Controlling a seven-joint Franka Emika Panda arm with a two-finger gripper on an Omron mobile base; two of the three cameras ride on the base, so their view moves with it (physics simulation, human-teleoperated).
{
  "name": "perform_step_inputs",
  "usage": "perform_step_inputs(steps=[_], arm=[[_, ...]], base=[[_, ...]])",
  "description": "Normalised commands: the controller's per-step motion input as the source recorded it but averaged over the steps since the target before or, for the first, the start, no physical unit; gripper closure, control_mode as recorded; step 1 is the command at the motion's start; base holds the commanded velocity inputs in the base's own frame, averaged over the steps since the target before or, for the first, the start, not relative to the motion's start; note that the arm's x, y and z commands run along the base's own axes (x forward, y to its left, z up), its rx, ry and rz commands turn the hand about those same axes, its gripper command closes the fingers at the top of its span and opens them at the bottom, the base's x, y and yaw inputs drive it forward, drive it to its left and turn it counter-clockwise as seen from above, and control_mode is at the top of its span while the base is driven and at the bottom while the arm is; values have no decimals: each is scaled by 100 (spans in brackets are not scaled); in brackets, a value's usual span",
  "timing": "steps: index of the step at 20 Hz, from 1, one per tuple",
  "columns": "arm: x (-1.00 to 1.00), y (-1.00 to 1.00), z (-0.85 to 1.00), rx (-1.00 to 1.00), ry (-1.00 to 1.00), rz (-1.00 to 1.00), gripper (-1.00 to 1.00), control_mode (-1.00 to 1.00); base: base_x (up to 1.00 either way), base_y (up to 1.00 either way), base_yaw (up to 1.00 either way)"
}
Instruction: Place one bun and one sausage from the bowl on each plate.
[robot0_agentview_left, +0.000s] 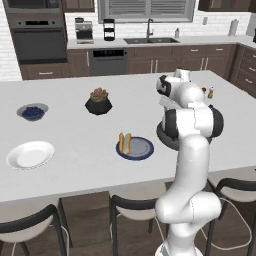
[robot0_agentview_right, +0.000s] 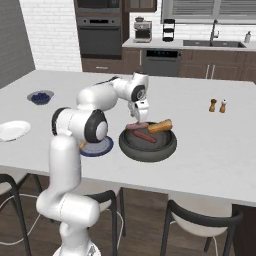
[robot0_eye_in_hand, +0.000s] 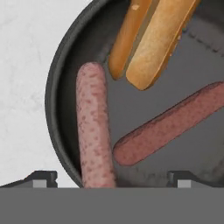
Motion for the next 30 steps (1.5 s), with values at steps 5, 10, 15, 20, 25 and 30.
perform_step_inputs(steps=[5, 10, 15, 20, 25, 30], arm=[[30, 0, -20, 0, 0, 0, -100, -100], [18, 0, -30, 0, 9, 0, -100, -100], [-18, 4, -33, 0, 14, -3, -100, -100], [-18, 6, -25, 0, 1, 0, -100, -100], [-50, 3, -30, 0, -6, 0, -100, -100], [-2, 9, -15, 0, -6, 0, -100, -100]], base=[[0, 0, 0], [0, 0, 0], [0, 0, 0], [0, 0, 0], [0, 0, 0], [0, 0, 0]])
